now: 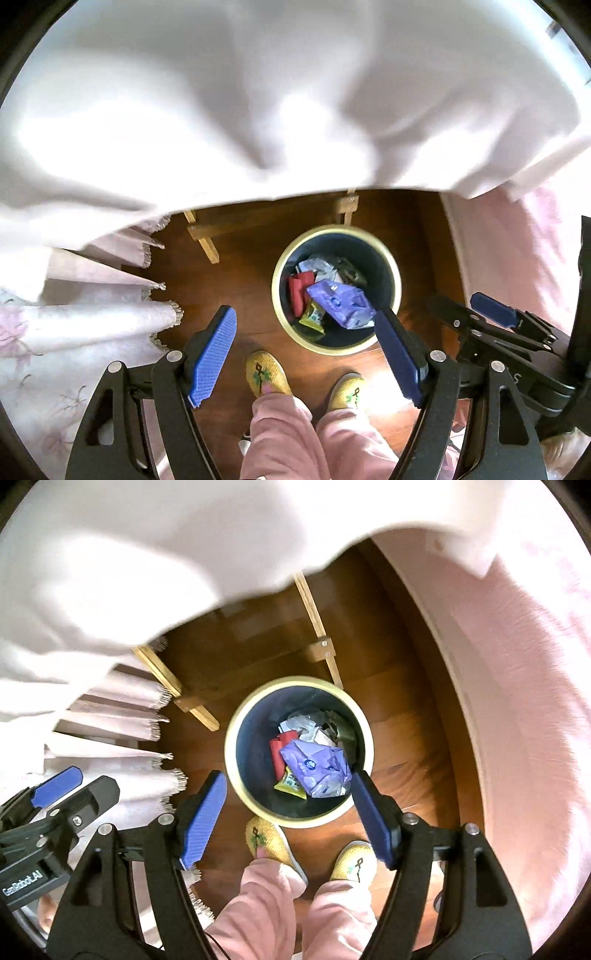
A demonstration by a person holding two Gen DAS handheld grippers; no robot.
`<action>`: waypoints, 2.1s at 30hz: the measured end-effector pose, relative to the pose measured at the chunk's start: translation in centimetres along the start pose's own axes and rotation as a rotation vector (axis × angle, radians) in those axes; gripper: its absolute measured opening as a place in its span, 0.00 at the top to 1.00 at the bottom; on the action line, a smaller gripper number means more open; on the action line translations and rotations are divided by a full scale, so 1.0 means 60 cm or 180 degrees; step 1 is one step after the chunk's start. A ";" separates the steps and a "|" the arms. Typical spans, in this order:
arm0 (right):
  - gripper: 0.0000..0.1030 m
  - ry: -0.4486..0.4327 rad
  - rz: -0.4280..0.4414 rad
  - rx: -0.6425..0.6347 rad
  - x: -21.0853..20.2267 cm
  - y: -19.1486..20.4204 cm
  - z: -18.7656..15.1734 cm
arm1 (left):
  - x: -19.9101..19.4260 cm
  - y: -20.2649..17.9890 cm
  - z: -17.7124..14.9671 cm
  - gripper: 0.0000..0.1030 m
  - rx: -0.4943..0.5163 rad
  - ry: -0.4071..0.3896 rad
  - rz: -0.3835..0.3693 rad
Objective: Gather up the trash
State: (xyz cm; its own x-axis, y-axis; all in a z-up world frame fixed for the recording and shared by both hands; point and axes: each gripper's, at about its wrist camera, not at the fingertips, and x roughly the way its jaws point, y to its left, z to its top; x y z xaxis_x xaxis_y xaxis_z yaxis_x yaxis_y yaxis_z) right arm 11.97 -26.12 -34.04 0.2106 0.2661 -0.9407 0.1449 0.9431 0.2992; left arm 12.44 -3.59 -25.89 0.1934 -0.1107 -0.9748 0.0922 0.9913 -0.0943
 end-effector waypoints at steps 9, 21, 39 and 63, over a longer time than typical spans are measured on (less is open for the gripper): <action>0.34 -0.0170 0.0098 -0.0166 -0.178 0.035 0.000 | -0.189 -0.020 -0.005 0.24 0.0043 -0.0193 -0.0105; 0.30 -0.0530 0.0178 -0.0454 -0.410 0.090 -0.030 | -0.418 -0.013 -0.014 0.19 -0.0016 -0.0647 -0.0190; 0.29 -0.1164 0.0267 -0.0939 -0.645 0.187 -0.022 | -0.642 -0.008 -0.034 0.15 -0.0117 -0.1344 0.0038; 0.29 -0.1432 0.0114 -0.1150 -0.711 0.238 -0.054 | -0.656 -0.008 -0.056 0.15 -0.0269 -0.1364 0.0280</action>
State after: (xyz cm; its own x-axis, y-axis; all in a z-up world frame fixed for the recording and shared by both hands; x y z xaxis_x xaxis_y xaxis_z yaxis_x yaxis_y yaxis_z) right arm 1.96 -23.35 9.83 0.6112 0.2627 -0.7466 -0.1925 0.9643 0.1817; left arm 1.51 0.54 11.84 0.5860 -0.0276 -0.8099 -0.0196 0.9986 -0.0482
